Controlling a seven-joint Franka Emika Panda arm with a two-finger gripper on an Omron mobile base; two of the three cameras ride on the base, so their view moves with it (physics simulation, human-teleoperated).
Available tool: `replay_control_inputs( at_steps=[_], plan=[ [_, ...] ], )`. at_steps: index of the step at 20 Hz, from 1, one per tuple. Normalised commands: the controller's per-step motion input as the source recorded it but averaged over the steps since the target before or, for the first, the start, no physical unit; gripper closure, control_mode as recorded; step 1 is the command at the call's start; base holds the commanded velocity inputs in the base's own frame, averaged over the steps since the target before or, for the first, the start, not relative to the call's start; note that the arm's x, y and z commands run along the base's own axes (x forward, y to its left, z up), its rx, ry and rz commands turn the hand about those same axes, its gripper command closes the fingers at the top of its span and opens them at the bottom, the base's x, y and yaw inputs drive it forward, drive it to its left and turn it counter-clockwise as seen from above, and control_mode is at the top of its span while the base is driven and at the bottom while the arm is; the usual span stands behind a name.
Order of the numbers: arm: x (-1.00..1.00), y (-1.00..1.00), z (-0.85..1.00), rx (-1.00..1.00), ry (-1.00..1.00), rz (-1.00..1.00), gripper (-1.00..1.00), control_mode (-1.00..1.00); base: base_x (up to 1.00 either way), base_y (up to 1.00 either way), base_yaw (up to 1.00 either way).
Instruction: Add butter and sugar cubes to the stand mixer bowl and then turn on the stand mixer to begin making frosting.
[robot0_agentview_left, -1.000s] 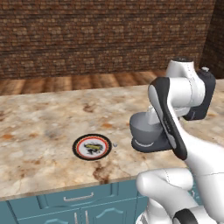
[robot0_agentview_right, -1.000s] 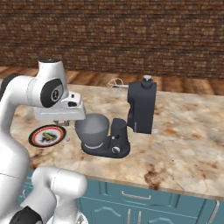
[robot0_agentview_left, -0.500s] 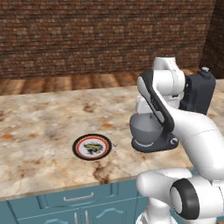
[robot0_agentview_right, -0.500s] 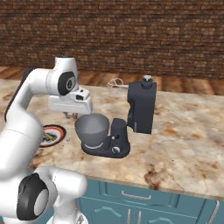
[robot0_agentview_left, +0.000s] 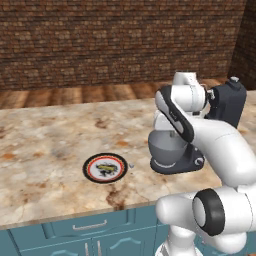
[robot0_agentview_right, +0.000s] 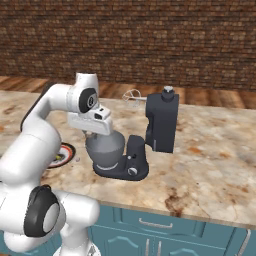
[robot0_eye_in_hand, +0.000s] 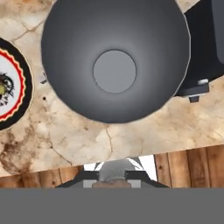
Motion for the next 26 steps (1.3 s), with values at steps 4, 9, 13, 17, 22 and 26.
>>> replay_control_inputs(
  at_steps=[4, 9, 13, 17, 22, 26],
  plan=[
    [0.31, -0.01, -0.34, 0.0, -0.13, -0.08, 1.0, -1.0, 0.0, 0.0, 0.0],
    [0.43, -0.05, -0.34, -0.01, -0.12, -0.07, 1.0, -1.0, 0.0, 0.0, 0.0],
    [0.54, -0.03, -0.33, -0.01, -0.02, -0.07, 1.0, -1.0, 0.0, 0.0, 0.0],
    [0.51, -0.05, -0.24, 0.0, 0.0, -0.06, 1.0, -1.0, 0.0, 0.0, 0.0],
    [0.38, -0.15, -0.29, 0.0, 0.0, -0.05, 1.0, -1.0, 0.0, 0.0, 0.0],
    [0.16, -0.02, -0.33, 0.0, 0.0, -0.03, 1.0, -1.0, 0.0, 0.0, 0.0]
  ],
)
